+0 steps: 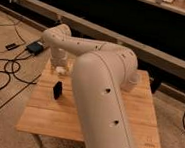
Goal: Knock the eraser over
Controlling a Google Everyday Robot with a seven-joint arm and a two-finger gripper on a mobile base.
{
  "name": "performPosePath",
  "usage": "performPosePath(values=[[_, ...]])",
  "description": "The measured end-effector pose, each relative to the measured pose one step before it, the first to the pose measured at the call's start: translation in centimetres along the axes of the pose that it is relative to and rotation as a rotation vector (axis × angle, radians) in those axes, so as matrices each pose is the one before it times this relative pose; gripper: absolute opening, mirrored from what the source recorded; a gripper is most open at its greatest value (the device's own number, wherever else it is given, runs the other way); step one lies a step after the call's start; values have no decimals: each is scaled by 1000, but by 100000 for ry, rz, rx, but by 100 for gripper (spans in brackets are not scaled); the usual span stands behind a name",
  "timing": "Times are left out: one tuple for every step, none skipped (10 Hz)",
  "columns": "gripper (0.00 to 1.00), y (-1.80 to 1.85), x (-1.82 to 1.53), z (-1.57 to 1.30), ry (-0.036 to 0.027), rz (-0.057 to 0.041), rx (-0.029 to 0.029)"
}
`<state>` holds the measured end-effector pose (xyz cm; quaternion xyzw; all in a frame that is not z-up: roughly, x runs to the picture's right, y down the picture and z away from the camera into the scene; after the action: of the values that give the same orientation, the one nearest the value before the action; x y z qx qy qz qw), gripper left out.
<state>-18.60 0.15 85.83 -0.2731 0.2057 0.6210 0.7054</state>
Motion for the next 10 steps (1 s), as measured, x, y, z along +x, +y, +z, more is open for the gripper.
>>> performPosePath(values=[[65, 497, -250, 899, 1501, -911, 210], [65, 317, -42, 629, 1407, -630, 86], [65, 275, 199, 536, 1719, -836, 184], [65, 608, 1042, 681, 3869, -2816, 521], [65, 289, 979, 406, 2904, -2276, 627], [65, 30, 721, 398, 2131, -1395, 681], [65, -75, 1278, 789, 3521, -1629, 935], [65, -176, 1106, 630, 2533, -804, 736], [65, -198, 975, 388, 1728, -617, 720], [65, -614, 1980, 422, 2579, 759, 2050]])
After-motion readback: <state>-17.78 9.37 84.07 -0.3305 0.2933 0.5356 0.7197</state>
